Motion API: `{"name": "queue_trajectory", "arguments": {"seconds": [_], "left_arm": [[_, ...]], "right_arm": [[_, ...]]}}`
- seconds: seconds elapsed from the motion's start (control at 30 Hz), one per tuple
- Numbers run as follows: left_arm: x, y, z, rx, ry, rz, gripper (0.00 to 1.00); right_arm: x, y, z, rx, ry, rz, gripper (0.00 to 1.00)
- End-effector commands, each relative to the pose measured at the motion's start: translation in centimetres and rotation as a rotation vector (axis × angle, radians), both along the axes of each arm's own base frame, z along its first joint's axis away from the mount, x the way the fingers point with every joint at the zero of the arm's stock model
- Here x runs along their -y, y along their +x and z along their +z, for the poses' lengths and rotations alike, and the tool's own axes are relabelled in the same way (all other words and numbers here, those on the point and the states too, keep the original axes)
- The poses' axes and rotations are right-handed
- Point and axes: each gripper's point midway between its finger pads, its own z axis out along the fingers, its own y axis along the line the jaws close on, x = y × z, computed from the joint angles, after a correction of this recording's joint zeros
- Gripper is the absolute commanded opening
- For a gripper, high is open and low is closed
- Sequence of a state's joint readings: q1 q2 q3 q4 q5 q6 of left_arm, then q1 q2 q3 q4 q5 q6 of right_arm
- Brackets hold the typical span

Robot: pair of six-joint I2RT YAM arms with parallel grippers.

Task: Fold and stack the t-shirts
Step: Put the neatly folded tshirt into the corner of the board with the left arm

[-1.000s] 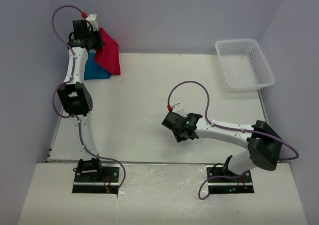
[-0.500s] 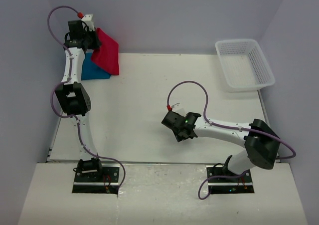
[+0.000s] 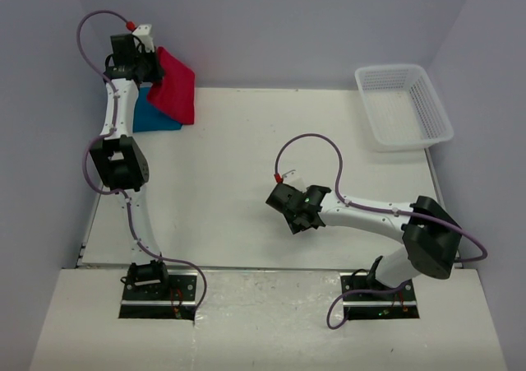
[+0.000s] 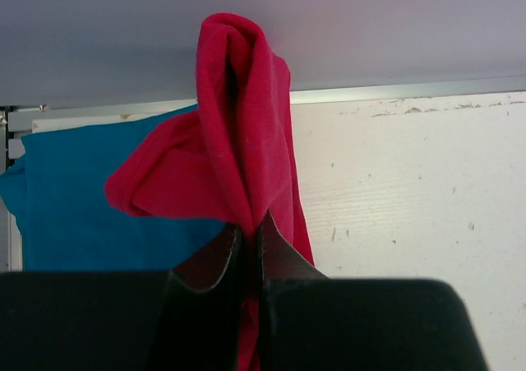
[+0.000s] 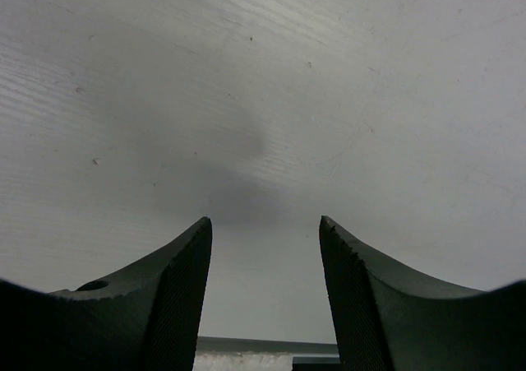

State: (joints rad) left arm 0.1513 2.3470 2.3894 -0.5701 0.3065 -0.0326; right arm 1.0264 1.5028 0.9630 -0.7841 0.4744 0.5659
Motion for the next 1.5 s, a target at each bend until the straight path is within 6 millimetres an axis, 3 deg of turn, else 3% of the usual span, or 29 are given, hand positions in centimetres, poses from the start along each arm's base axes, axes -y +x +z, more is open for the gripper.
{"name": "queue_trajectory", "arguments": {"seconds": [0.0, 0.2, 0.63, 0.83, 0.9, 1.17, 1.47], "left_arm": [[-0.7, -0.6, 5.8, 0.124, 0.046, 0.003, 0.0], [-1.5, -0.5, 5.5, 0.115, 0.059, 0.033, 0.0], [-5.6, -0.2, 3.4, 0.086, 0.116, 0.173, 0.0], [-6.7, -0.4, 3.5, 0.089, 0.126, 0.204, 0.0], [-6.8, -0.5, 4.3, 0.108, 0.125, 0.204, 0.0], [-3.5, -1.2, 7.5, 0.178, 0.035, 0.078, 0.0], [-2.9, -2.0, 10.2, 0.221, 0.053, 0.077, 0.0]], "right_arm": [[-1.3, 0.8, 0.7, 0.017, 0.04, 0.005, 0.56], [-1.1, 0.6, 0.7, 0.014, 0.043, 0.008, 0.56], [-1.2, 0.6, 0.0, 0.002, 0.024, 0.018, 0.56], [-1.2, 0.7, -0.1, -0.001, 0.025, 0.021, 0.57], [-1.2, 0.8, -0.2, -0.002, 0.025, 0.021, 0.57], [-1.2, 0.6, -0.6, -0.01, 0.025, 0.025, 0.57], [-1.2, 0.6, -0.4, -0.007, 0.035, 0.025, 0.57]]}}
